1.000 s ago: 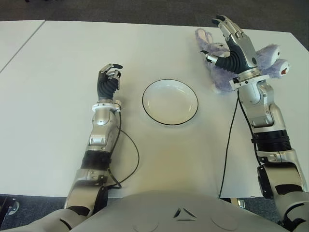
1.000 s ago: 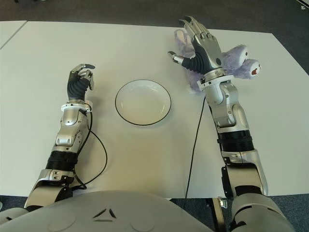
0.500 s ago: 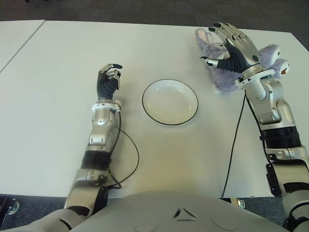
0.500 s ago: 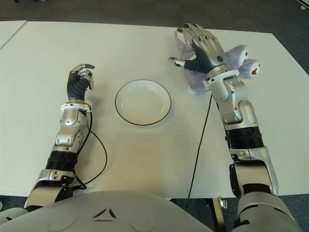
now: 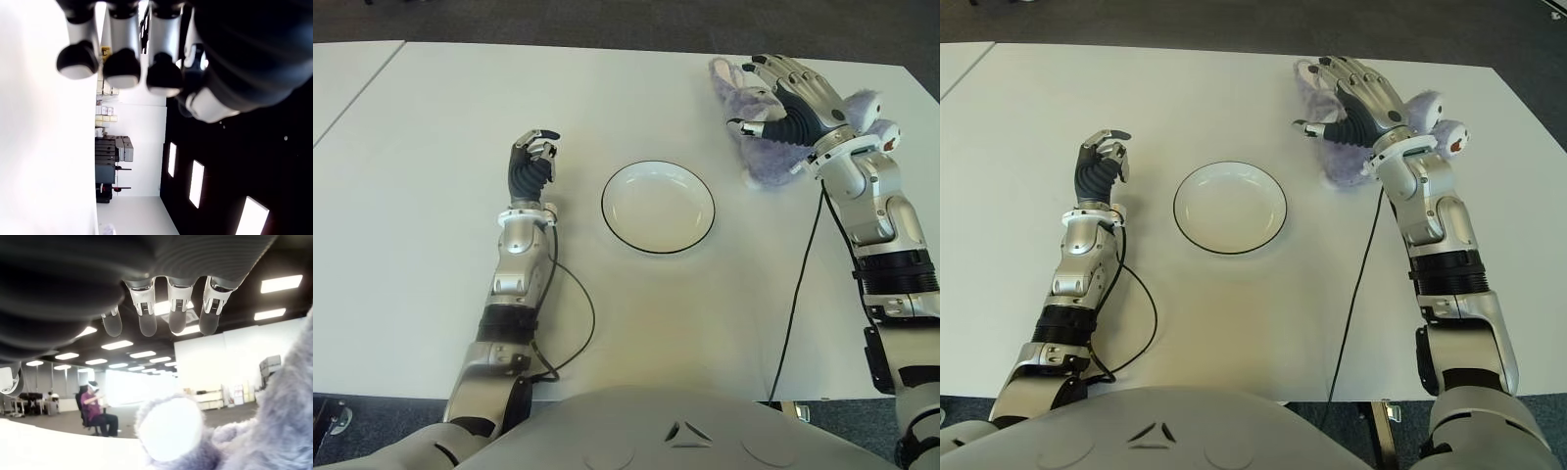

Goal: Put the doll into the plate.

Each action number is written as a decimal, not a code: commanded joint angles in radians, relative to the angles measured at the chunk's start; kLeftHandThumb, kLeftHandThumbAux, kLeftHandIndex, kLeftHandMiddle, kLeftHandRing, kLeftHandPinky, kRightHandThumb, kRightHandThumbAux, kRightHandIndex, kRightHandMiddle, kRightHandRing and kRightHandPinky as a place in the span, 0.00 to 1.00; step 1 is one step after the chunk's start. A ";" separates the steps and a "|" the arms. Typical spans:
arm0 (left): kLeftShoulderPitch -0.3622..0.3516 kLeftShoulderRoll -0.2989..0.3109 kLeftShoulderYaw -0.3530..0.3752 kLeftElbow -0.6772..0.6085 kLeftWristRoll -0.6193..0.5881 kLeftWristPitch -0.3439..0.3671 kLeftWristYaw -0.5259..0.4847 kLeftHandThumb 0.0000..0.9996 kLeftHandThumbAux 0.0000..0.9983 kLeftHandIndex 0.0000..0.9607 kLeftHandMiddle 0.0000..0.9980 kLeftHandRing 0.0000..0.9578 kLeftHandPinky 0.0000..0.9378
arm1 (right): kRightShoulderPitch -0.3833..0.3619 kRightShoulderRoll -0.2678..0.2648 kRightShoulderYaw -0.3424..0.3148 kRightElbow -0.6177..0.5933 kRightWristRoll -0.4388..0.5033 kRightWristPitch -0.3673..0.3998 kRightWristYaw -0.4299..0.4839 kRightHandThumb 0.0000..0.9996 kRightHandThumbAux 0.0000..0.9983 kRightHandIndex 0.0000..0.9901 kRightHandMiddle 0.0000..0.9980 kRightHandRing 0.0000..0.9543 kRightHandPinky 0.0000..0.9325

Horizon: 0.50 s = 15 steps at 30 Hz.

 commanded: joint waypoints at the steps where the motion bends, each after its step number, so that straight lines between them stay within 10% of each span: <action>1: 0.100 -0.055 -0.002 0.072 -0.002 -0.004 -0.015 0.71 0.71 0.46 0.86 0.90 0.91 | -0.014 -0.018 0.012 0.038 -0.002 -0.020 0.006 0.20 0.31 0.00 0.00 0.00 0.00; 15: 0.098 -0.055 0.006 0.078 0.000 -0.011 -0.026 0.71 0.71 0.46 0.86 0.91 0.91 | -0.025 -0.049 0.012 0.084 -0.010 -0.020 0.010 0.12 0.32 0.00 0.00 0.00 0.00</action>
